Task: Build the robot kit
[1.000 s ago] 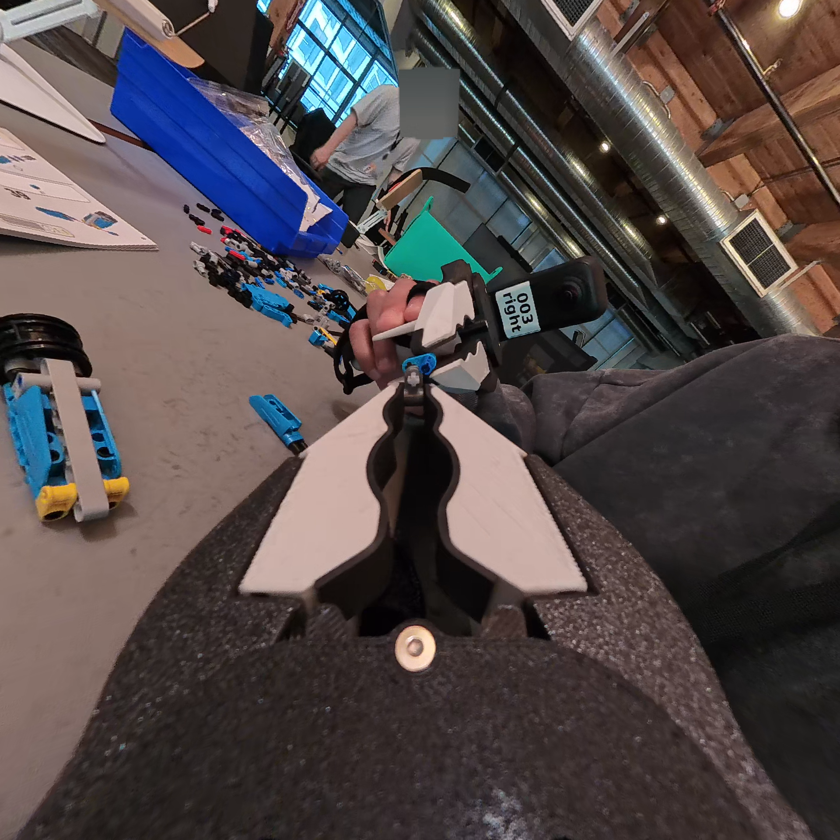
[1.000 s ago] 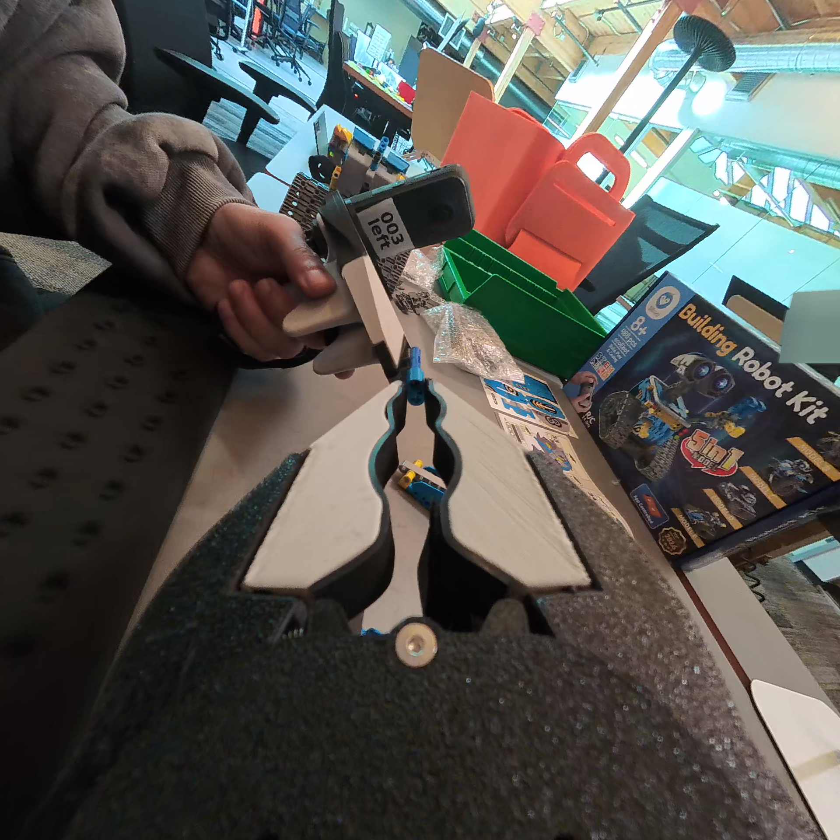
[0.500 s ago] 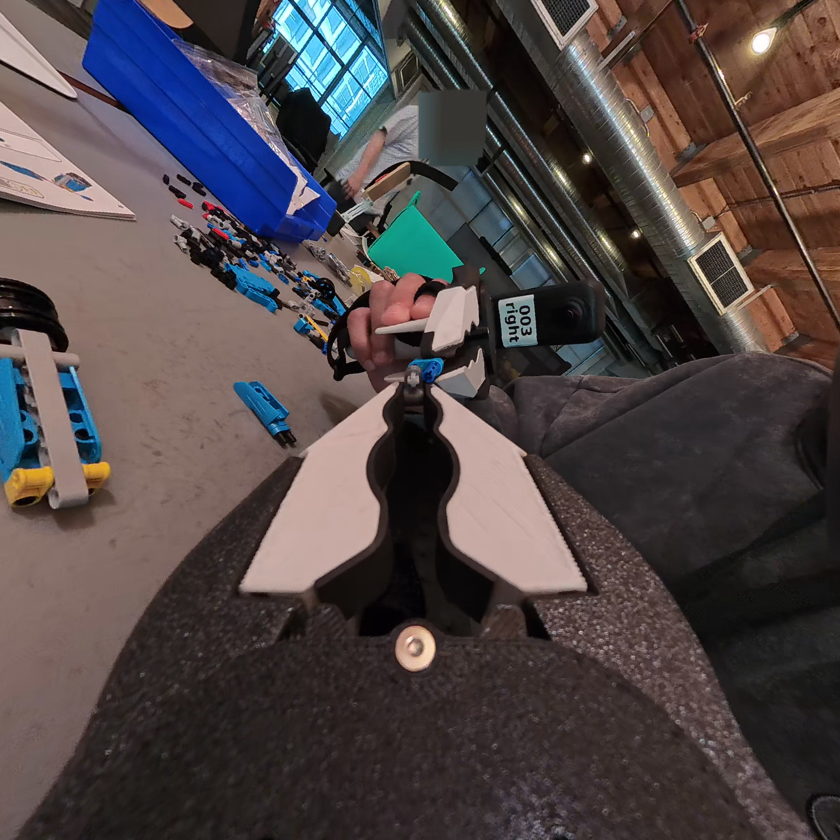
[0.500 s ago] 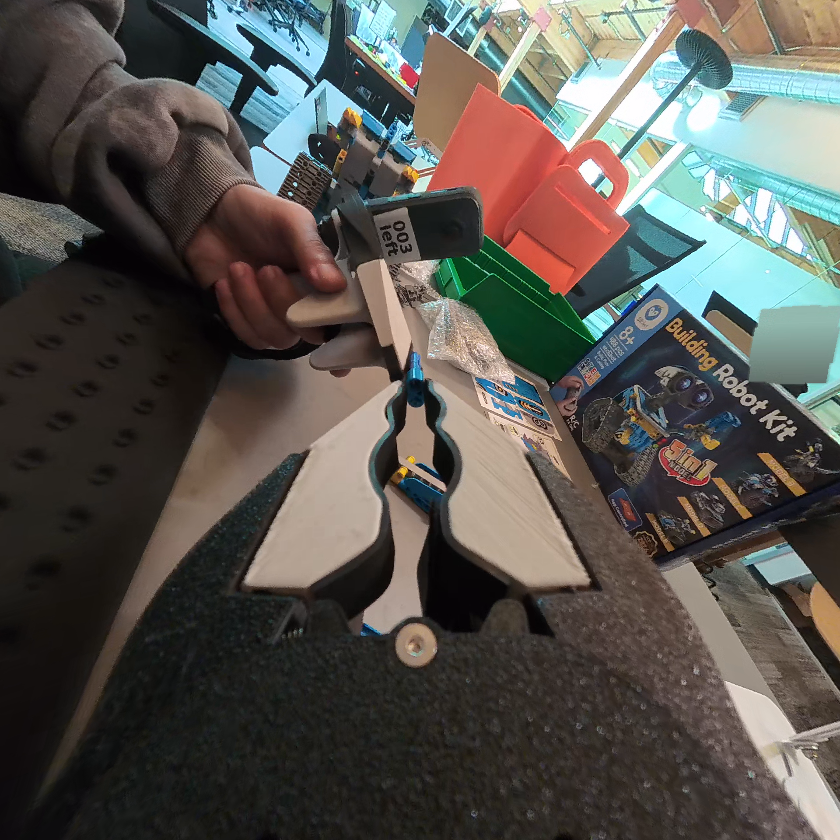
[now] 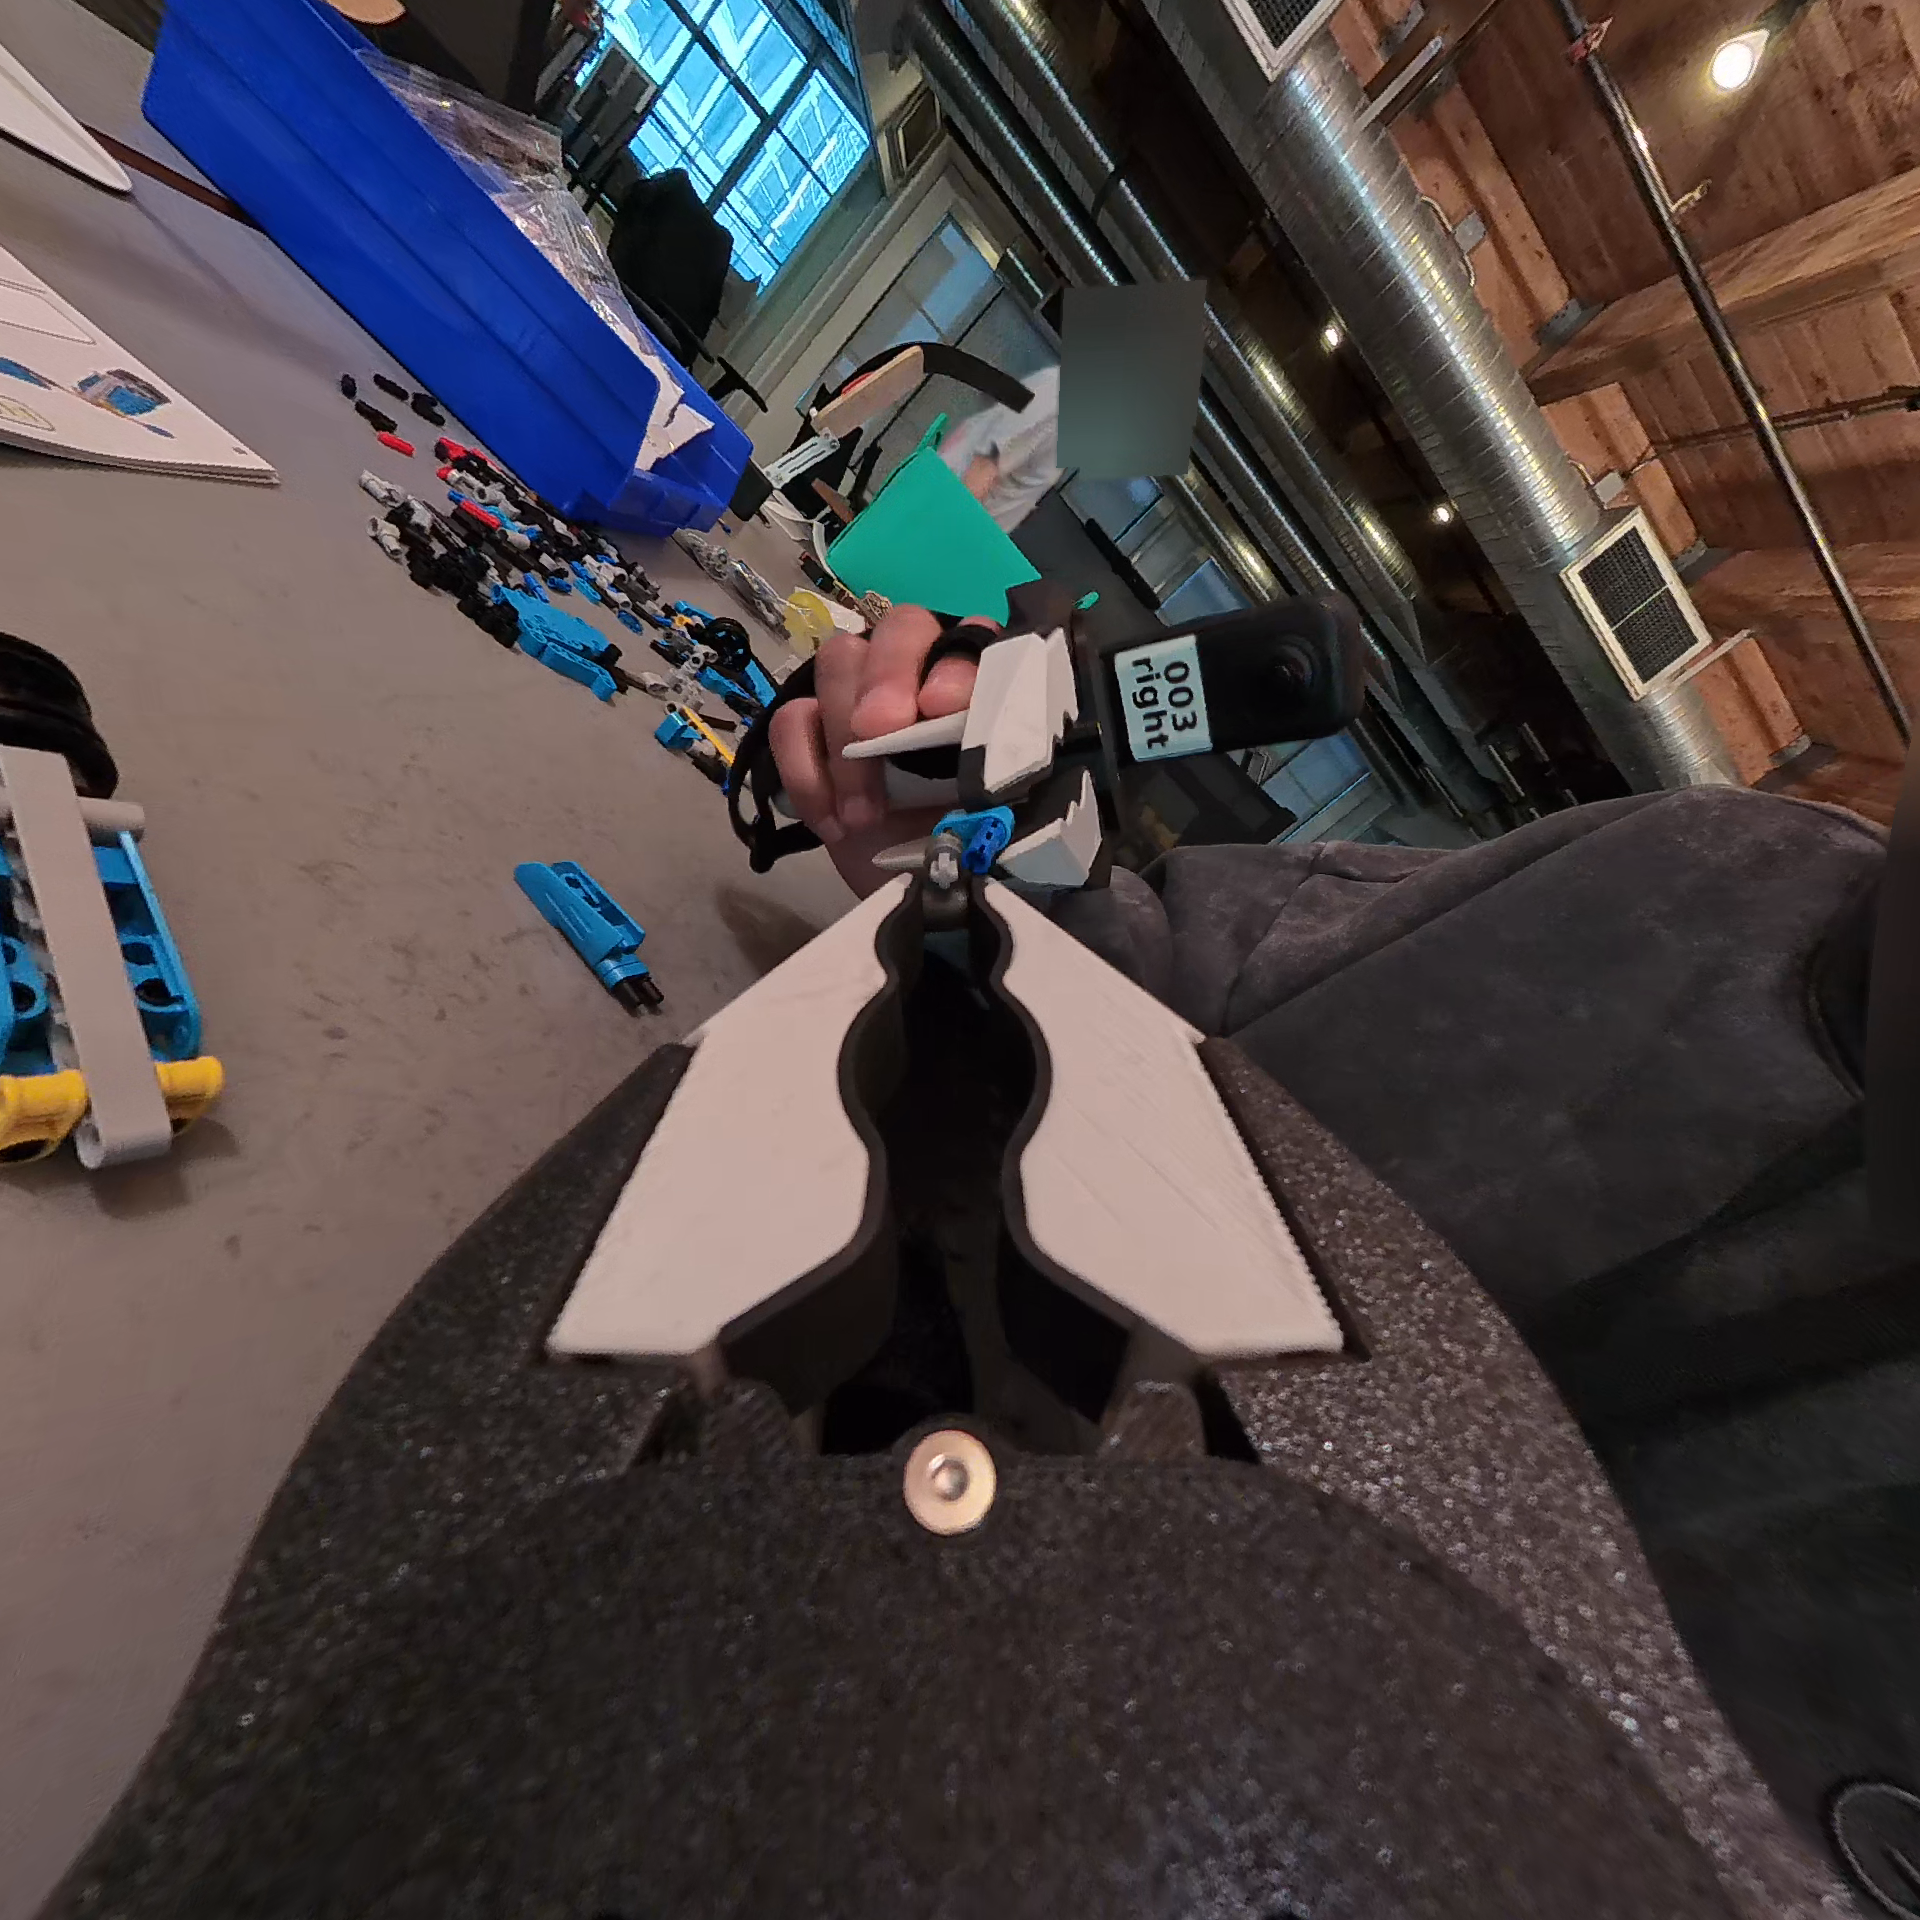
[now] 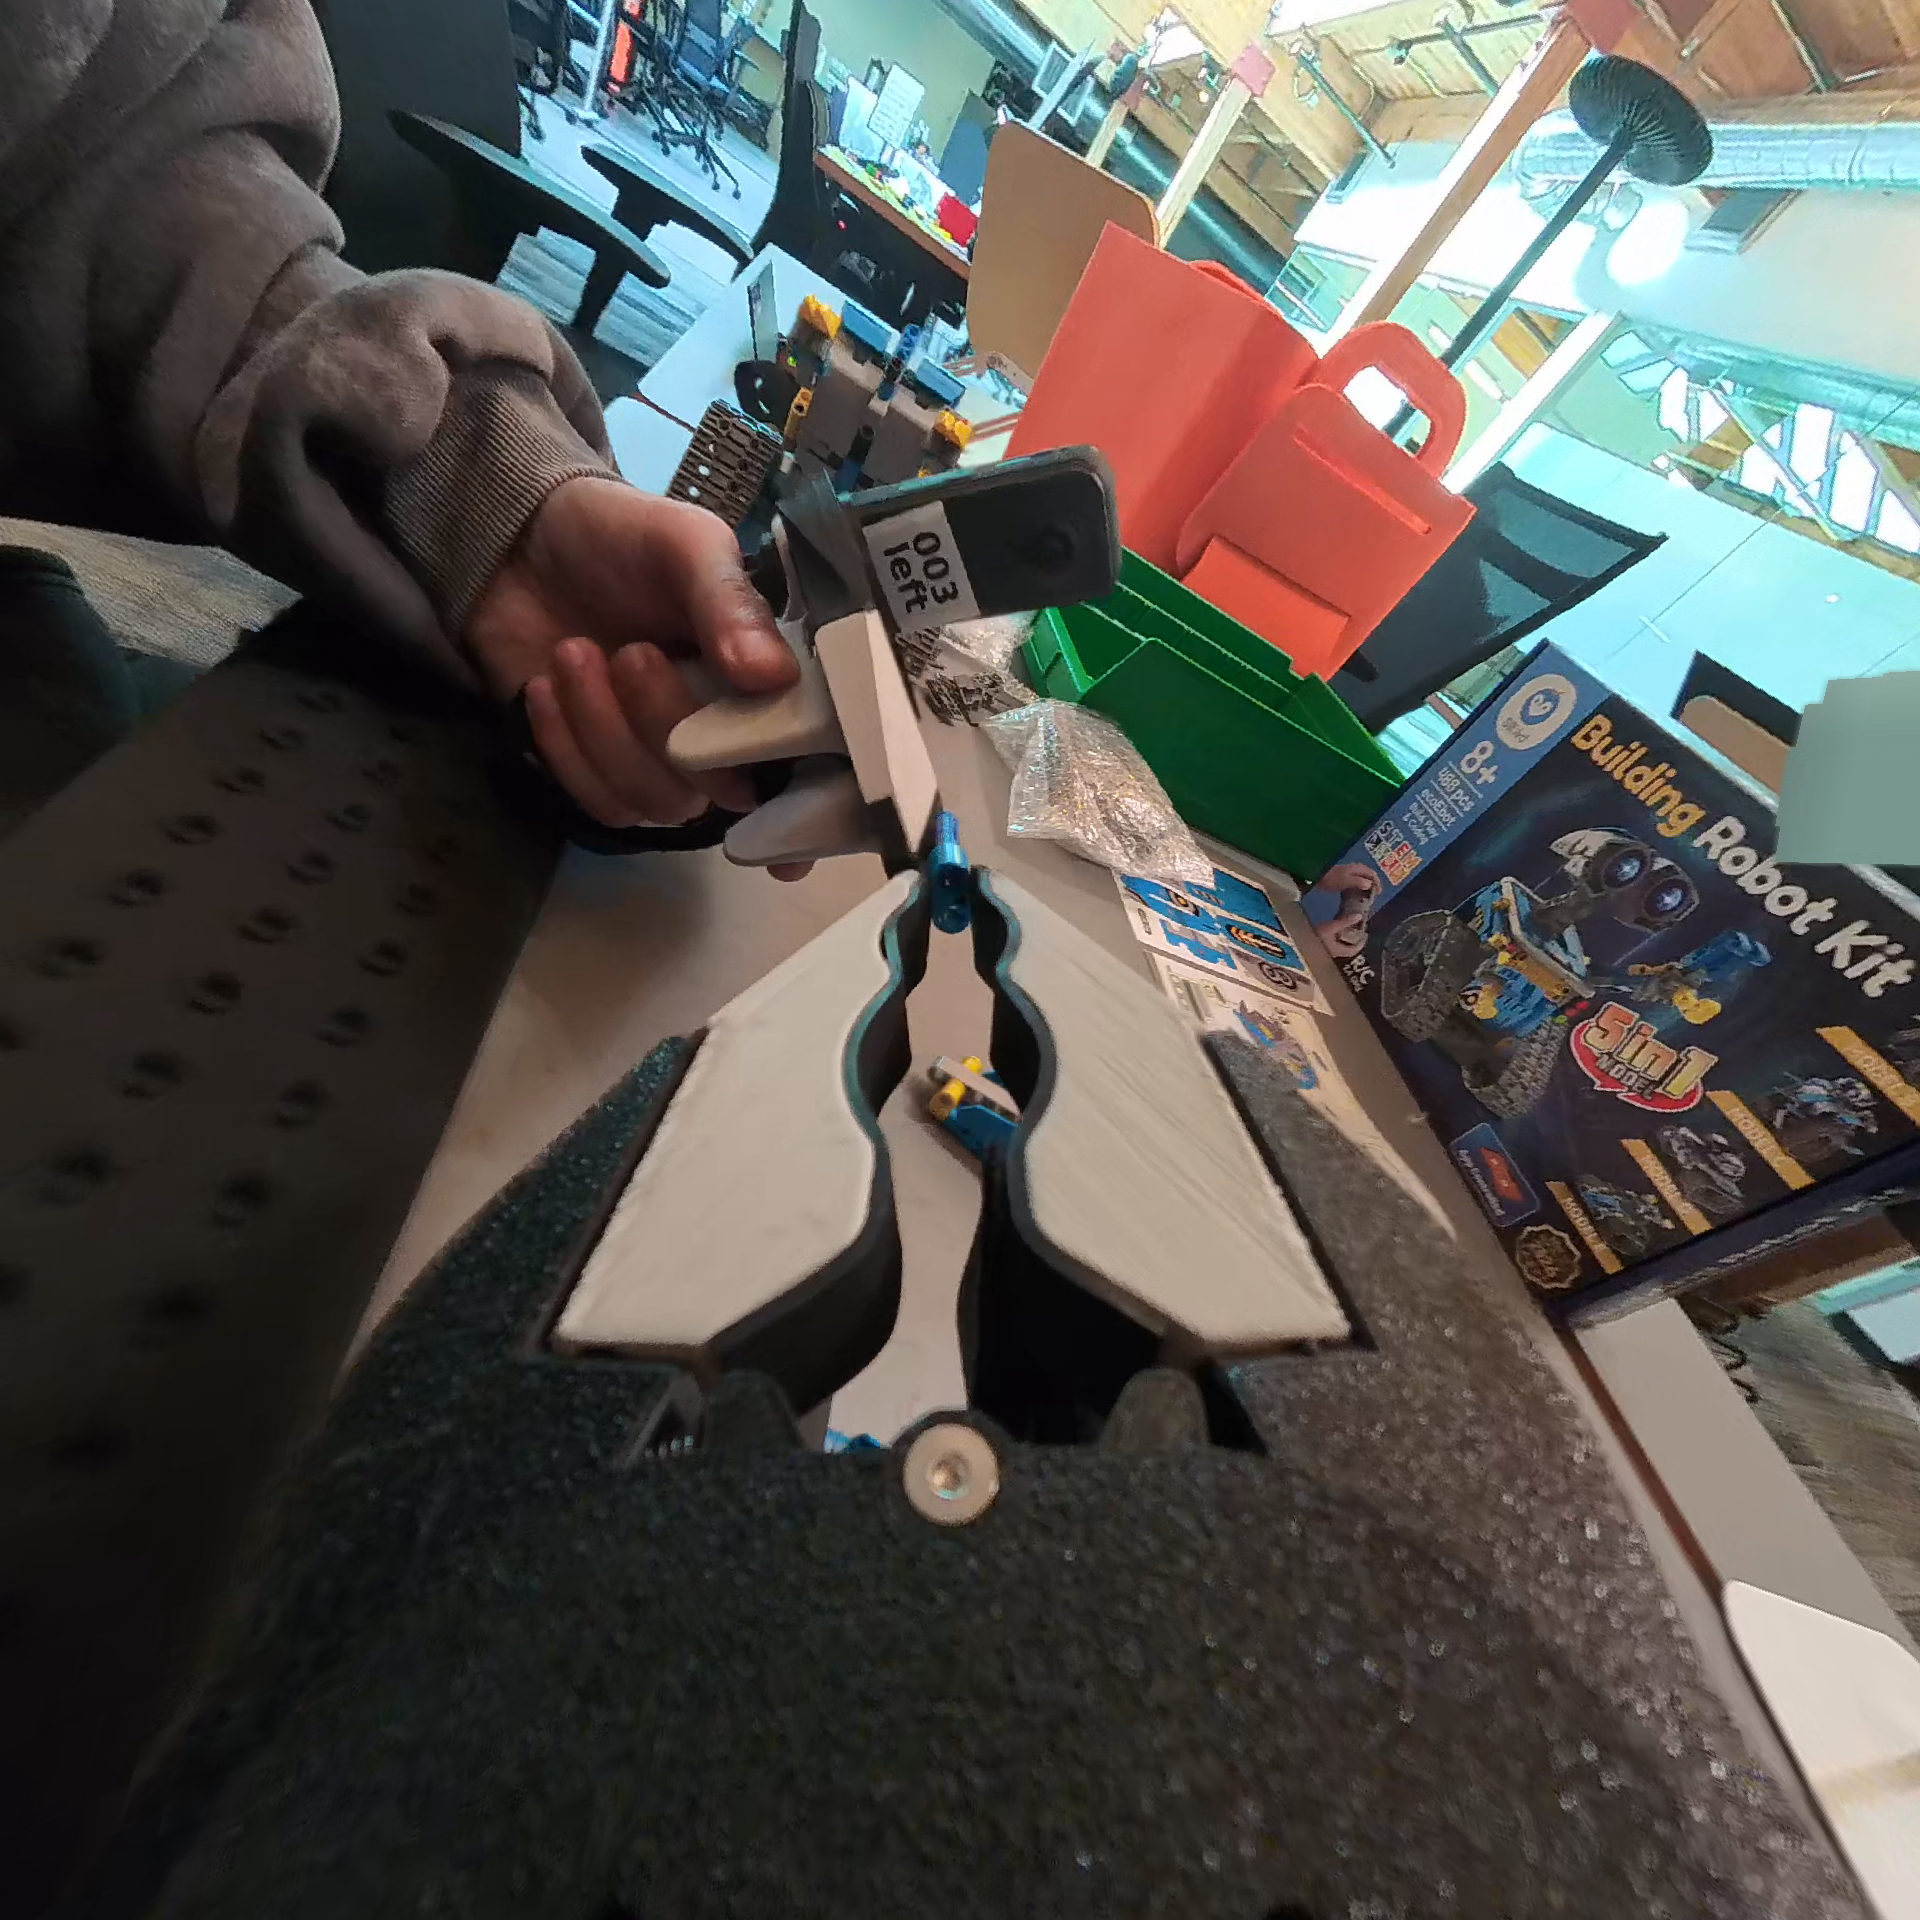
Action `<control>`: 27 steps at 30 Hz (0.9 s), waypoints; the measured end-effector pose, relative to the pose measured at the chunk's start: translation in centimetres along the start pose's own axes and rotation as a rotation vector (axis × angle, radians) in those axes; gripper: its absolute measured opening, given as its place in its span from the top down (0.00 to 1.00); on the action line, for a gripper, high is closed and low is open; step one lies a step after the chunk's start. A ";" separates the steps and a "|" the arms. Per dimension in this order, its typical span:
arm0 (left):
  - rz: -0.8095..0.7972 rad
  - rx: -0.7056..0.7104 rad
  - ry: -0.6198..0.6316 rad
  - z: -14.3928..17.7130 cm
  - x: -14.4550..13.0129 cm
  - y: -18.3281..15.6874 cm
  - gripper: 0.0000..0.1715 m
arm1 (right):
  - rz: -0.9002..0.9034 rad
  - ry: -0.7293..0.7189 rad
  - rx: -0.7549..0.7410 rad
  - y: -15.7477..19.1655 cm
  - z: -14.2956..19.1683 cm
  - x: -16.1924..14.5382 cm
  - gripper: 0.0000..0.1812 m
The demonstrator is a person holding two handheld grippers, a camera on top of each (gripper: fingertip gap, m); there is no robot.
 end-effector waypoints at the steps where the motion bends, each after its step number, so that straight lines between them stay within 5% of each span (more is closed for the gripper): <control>1: 0.001 0.003 0.001 0.0 0.0 0.0 0.96 | -0.017 -0.003 0.007 0.0 0.0 -0.1 0.96; 9: 0.073 0.027 0.018 0.0 -0.2 0.7 0.97 | -0.166 -0.008 0.066 -0.3 -0.2 -0.8 0.96; 17: 0.256 -0.095 -0.026 0.0 0.0 0.7 0.97 | -0.263 -0.073 0.093 -0.5 -0.3 -0.6 0.96; 27: 0.282 -0.107 -0.079 0.0 0.4 0.9 0.97 | -0.347 -0.103 0.094 -1.1 -0.3 -0.9 0.96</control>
Point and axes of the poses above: each gripper's, where its closed fingertips meet, z back along the fingers, x out of its top, y = z × x across the jaws, the point moved 3 cm from there along z, back along the fingers, and after that the axes turned 1 degree about x, right-handed, at the moved point
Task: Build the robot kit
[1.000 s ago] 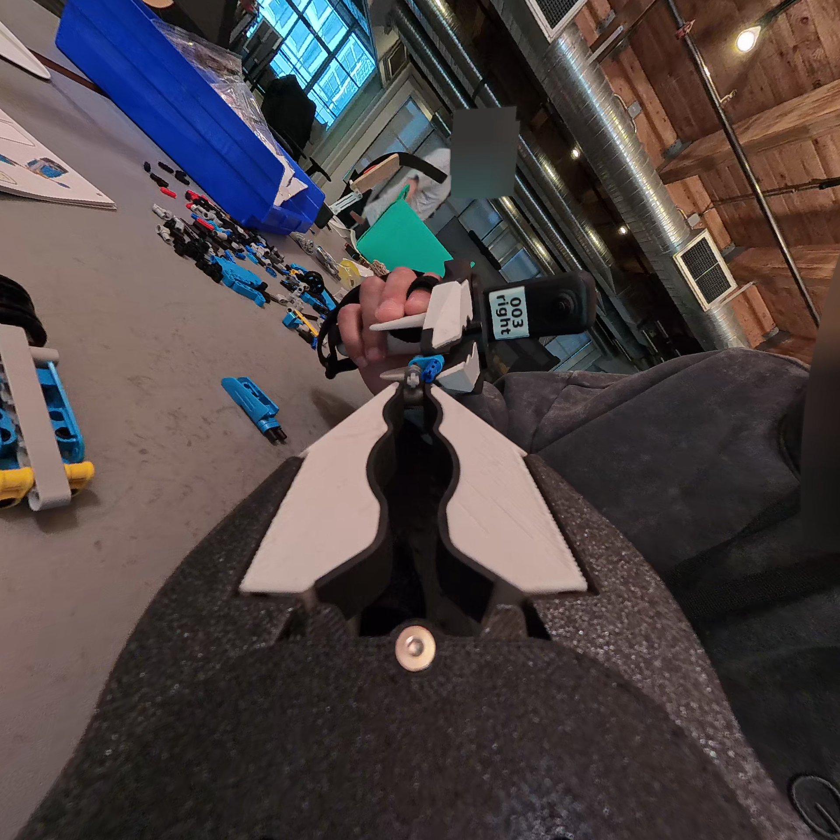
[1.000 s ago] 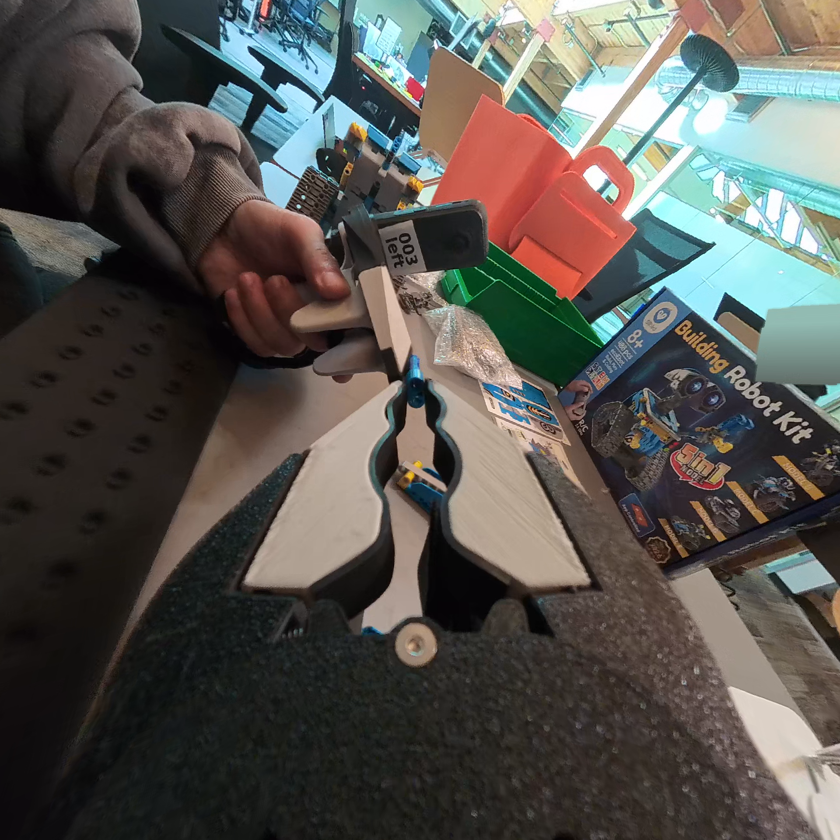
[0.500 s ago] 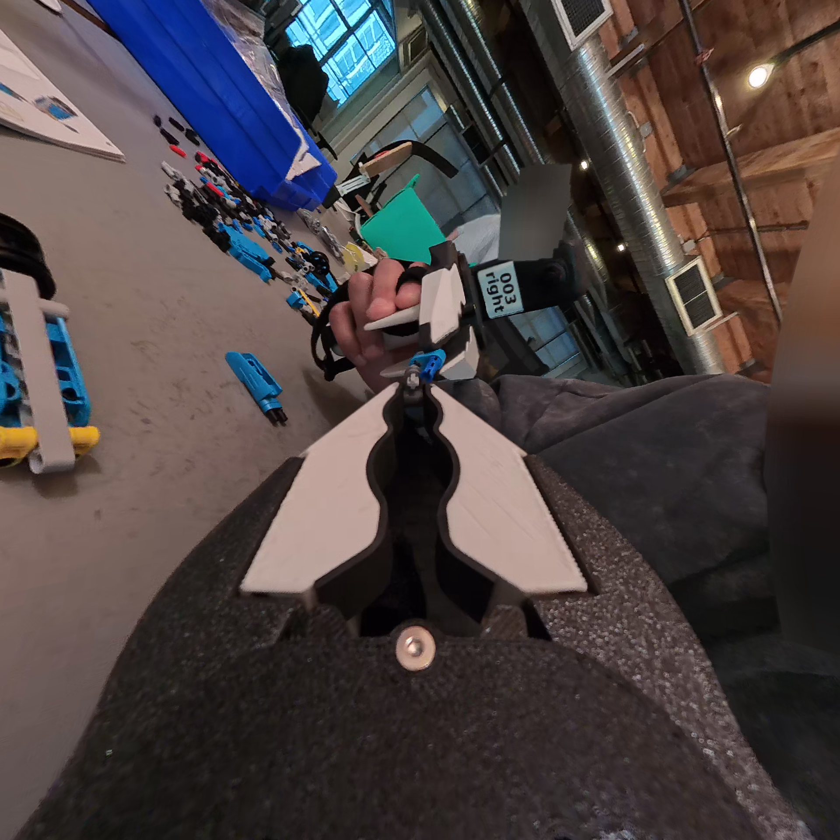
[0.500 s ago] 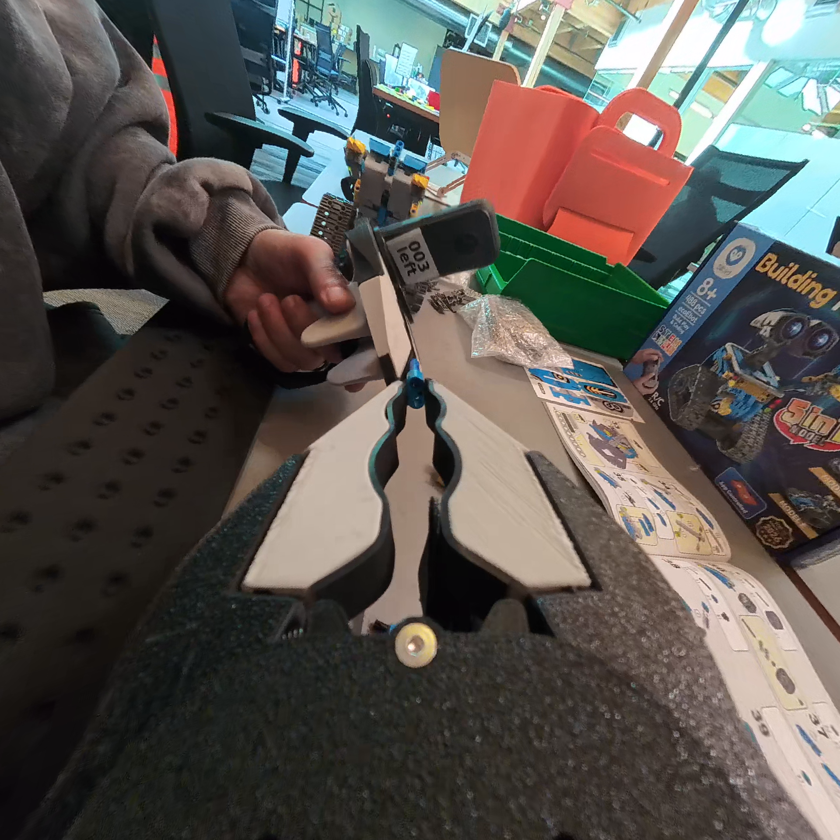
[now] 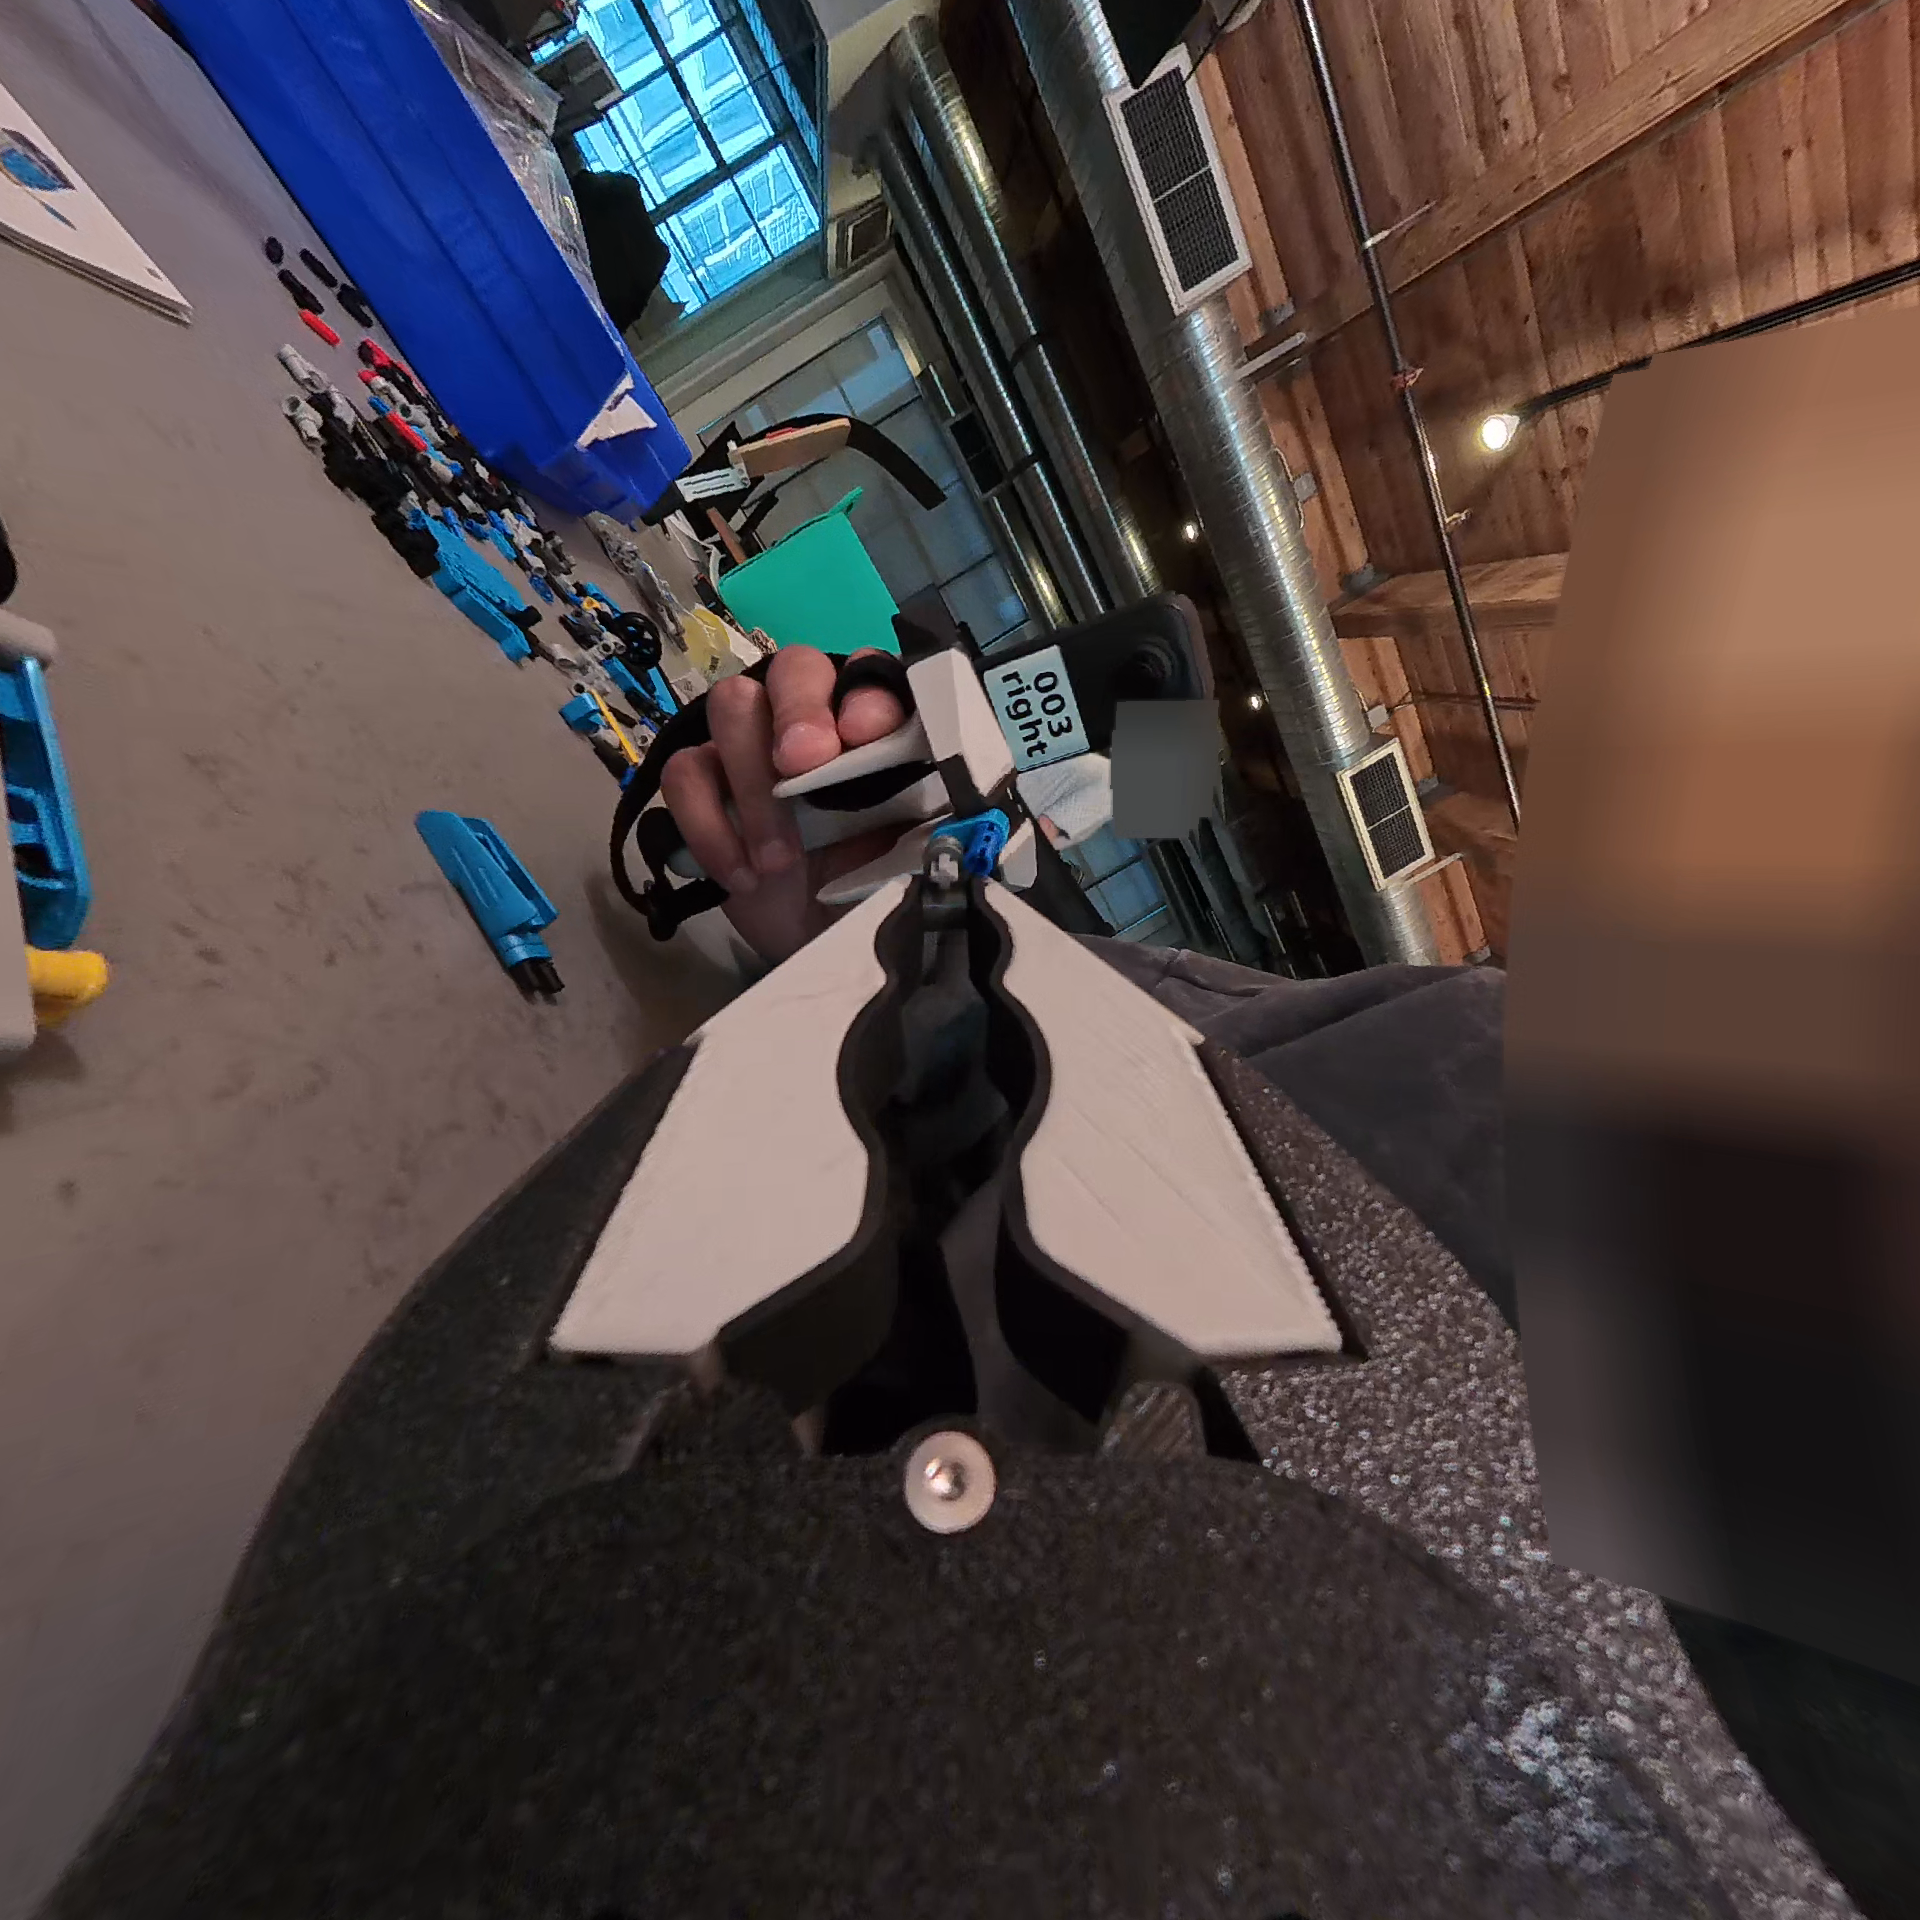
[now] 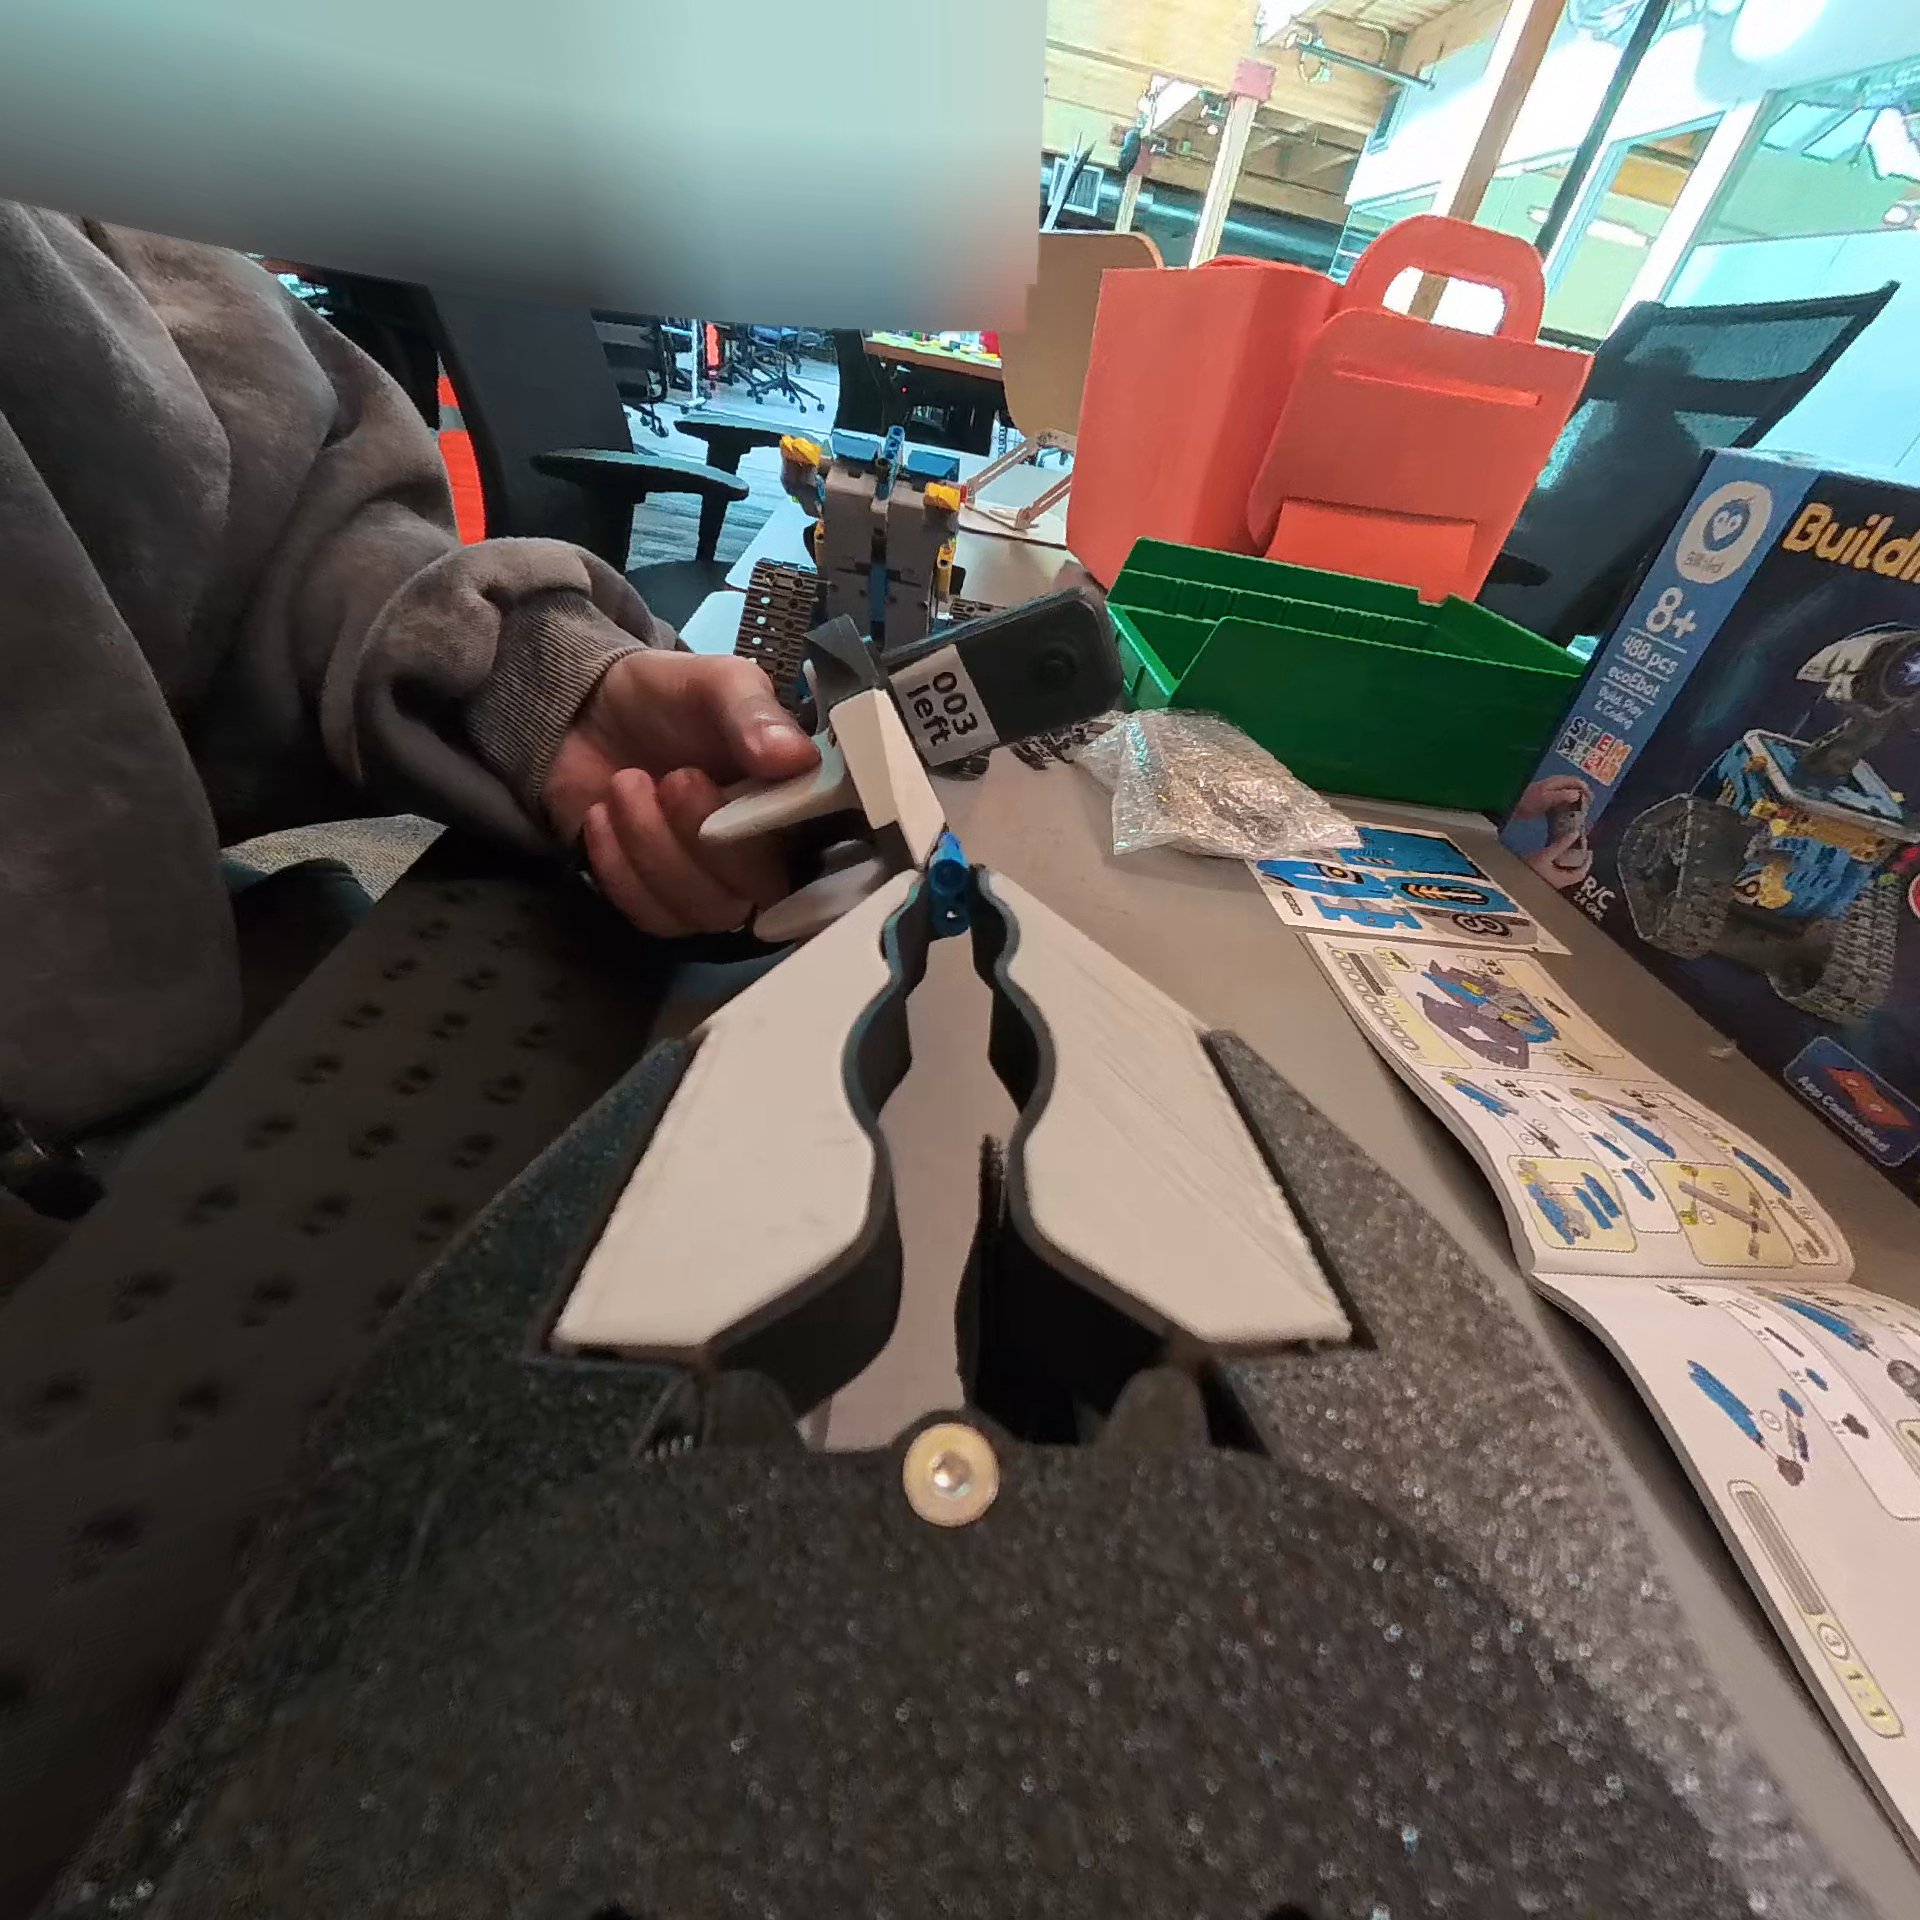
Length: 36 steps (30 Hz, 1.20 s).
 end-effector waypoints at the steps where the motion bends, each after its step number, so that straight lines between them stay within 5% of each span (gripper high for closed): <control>1: 0.004 0.003 0.002 -0.1 0.0 0.1 0.97 | 0.000 0.005 0.000 -0.1 0.1 -0.1 0.96; 18: -0.097 0.068 0.064 -1.0 -0.8 0.4 0.97 | -0.102 0.011 0.045 0.0 0.4 -0.4 0.96; 23: -0.201 0.113 0.064 -1.3 -0.9 0.1 0.97 | 0.004 0.041 0.050 0.5 -0.2 0.0 0.96; 30: -0.223 0.022 0.114 -1.6 -1.7 -1.2 0.97 | -0.253 -0.039 0.196 0.6 0.9 0.2 0.96; 36: -0.205 0.059 0.102 -1.5 -1.5 -0.7 0.97 | -0.273 -0.004 0.192 0.3 1.0 -0.2 0.96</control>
Point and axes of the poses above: each gripper's, where its closed fingertips meet, z back along the fingers, x out of its top, y = z × x across the jaws, the point moved 3 cm from there along z, back along the fingers, and after that the axes turned 1 degree about x, right-handed, at the moved point
